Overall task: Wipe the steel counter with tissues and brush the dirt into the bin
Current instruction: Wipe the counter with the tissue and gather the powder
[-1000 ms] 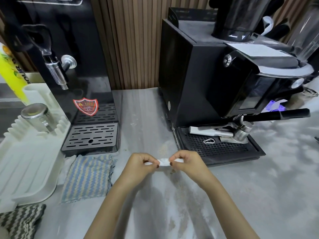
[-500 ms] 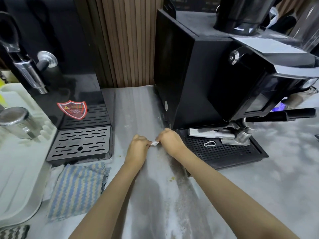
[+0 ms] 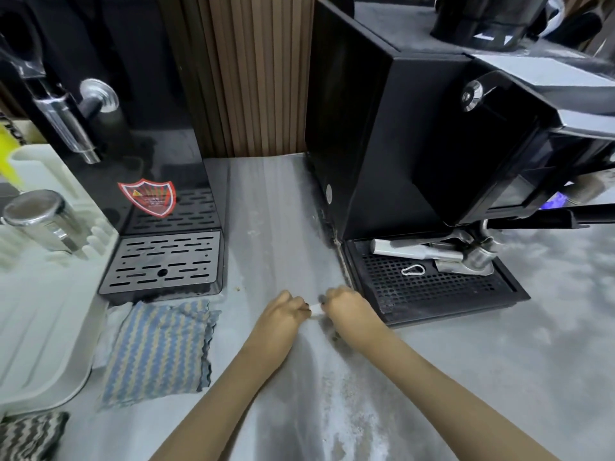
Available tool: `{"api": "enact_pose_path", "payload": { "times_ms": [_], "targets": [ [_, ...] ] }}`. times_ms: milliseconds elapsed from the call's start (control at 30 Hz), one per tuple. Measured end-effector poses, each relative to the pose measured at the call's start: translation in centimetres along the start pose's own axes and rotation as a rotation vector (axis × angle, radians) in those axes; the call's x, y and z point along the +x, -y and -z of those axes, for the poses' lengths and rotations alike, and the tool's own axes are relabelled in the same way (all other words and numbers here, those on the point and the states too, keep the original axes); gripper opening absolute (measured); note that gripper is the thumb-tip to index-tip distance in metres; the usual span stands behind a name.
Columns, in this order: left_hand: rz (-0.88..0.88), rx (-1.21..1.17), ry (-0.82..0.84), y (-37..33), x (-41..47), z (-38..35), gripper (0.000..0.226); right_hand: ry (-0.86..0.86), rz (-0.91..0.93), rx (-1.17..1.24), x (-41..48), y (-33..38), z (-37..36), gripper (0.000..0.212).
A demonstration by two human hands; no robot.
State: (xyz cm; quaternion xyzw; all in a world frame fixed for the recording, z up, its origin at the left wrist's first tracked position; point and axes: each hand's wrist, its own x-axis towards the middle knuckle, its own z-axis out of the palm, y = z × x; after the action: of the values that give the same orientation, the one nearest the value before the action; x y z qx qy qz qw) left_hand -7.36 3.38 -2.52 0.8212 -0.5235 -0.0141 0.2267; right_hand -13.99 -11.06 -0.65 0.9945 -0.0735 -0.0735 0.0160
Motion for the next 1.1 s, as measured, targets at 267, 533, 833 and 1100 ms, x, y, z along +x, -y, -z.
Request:
{"api": "enact_pose_path", "payload": {
  "times_ms": [267, 533, 833, 1100],
  "targets": [
    [0.031, -0.081, -0.111, 1.2, 2.4, 2.3, 0.025, -0.011, -0.12, 0.227, 2.5, -1.6, 2.8, 0.023],
    [0.295, -0.032, -0.028, 1.1, 5.8, 0.7, 0.013, -0.002, -0.055, 0.021, 5.8, -1.6, 2.9, 0.022],
    [-0.06, -0.13, 0.007, -2.1, -2.4, -1.1, 0.037, 0.242, -0.045, 0.185, -4.6, 0.4, 2.3, 0.019],
    [0.266, -0.092, -0.122, 3.6, 2.8, 1.6, 0.034, -0.01, -0.033, 0.348, 3.9, -0.3, 4.4, 0.027]
  ]
}}
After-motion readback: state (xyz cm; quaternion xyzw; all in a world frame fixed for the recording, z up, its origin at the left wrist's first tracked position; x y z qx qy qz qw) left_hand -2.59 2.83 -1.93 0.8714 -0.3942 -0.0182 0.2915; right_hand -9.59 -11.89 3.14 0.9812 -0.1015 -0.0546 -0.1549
